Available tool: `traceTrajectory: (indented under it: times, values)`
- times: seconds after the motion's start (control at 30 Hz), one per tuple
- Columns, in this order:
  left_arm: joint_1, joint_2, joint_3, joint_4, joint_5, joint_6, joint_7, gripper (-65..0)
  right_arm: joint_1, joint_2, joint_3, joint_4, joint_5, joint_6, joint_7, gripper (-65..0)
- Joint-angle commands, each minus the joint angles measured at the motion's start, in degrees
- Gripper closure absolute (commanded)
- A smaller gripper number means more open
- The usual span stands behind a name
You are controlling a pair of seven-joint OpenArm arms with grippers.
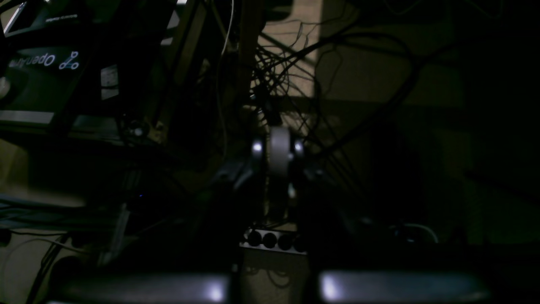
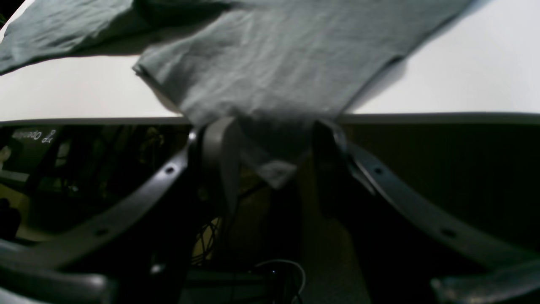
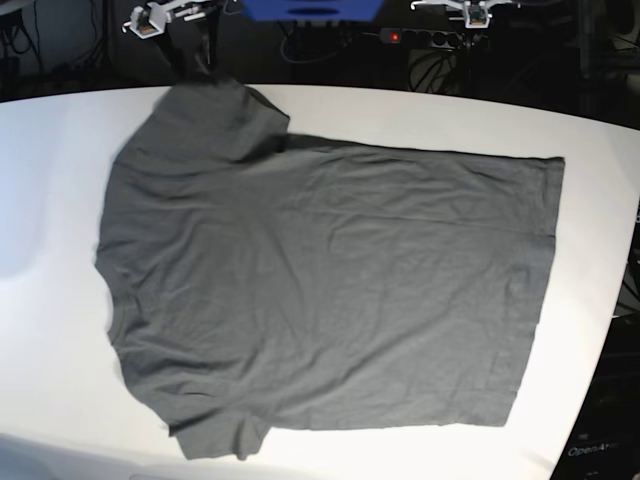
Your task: Fold the T-shirt properly
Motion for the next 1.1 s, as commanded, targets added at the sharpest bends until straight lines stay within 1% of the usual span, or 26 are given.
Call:
traceTrajectory:
  times: [0.0,0.27,0.37,0.6,1.07]
  values:
    - [0.5,-0.4,-0.1,0.0,-0.4,0.3,-1.5,-0.7,-0.8,0.1,0.1,0.5,0.5,0.3,1.6,-28.9]
    - [0.7,-0.4,-0.1,0.0,-0.4,0.3,-1.5,-0.7,-0.1,0.0,-1.1,0.5,0.5,0.3,1.5,-28.3]
    - [0.7,-1.2,-0.1,0.0,-0.4,0.3,-1.5,-0.7,0.1,0.0,-1.8,0.3,0.5,0.3,1.4,-28.1]
    - [0.9,-1.5,-0.2,0.0,-0.5,0.4,-1.6,-0.7,0.1,0.0,-1.8,0.3,0.5,0.3,1.5,-28.0]
    - [0.6,-1.6,-0.2,0.0,-0.5,0.4,-1.5,-0.7,-1.2,0.0,0.6,0.3,0.6,0.0,1.6,-28.7]
